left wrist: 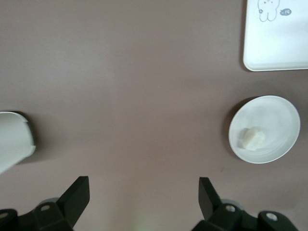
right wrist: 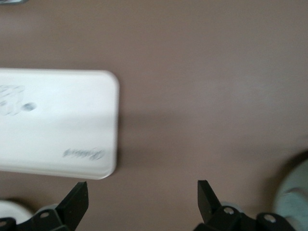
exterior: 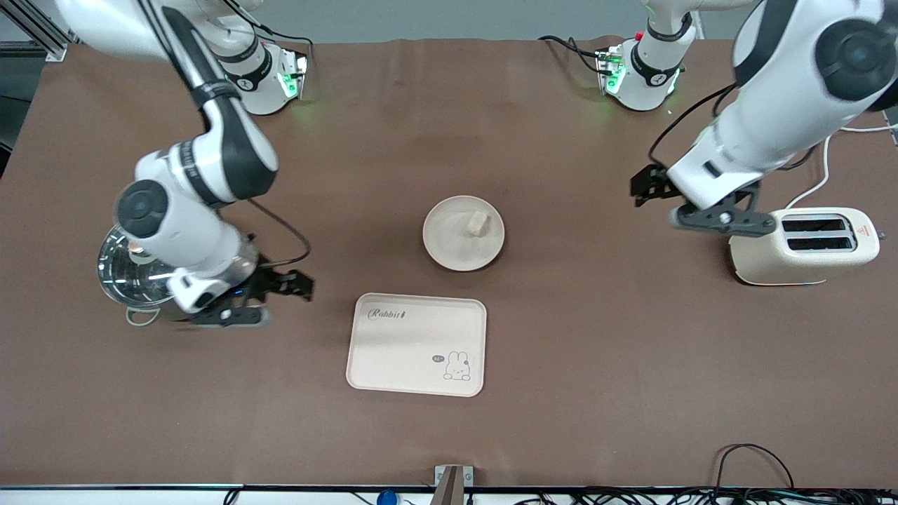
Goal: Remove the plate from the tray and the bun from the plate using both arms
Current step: 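Lower the left gripper onto the bun on the plate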
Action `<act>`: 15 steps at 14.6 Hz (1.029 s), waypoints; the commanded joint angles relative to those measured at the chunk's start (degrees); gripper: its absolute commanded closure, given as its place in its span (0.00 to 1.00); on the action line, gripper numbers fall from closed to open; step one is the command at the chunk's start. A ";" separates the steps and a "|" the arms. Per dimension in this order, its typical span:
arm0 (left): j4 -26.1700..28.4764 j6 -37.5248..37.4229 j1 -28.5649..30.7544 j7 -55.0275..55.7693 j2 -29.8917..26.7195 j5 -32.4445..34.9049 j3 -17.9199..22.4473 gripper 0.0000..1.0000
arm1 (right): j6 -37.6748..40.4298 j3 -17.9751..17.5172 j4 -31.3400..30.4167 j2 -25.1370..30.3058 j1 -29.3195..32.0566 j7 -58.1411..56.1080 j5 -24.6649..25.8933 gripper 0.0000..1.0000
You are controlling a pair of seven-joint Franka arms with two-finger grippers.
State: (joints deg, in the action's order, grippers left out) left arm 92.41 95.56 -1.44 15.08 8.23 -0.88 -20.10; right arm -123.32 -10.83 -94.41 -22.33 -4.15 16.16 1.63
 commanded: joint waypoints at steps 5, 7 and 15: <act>-0.57 8.40 -8.74 26.37 9.95 0.00 -4.95 0.00 | 10.08 -1.56 -4.46 16.32 10.91 -10.62 1.90 0.00; 0.31 12.96 -11.73 32.17 12.59 0.00 -4.87 0.00 | 15.45 -1.38 -4.55 21.77 13.19 -11.50 -1.00 0.00; 5.06 23.25 -22.38 68.18 23.39 14.56 -4.87 0.01 | 27.59 -0.94 1.13 24.44 16.63 -11.85 -4.09 0.00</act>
State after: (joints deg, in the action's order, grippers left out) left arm 97.27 116.68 -22.92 75.08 29.03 9.46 -25.02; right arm -98.57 -11.08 -96.99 3.95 9.66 5.13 -1.10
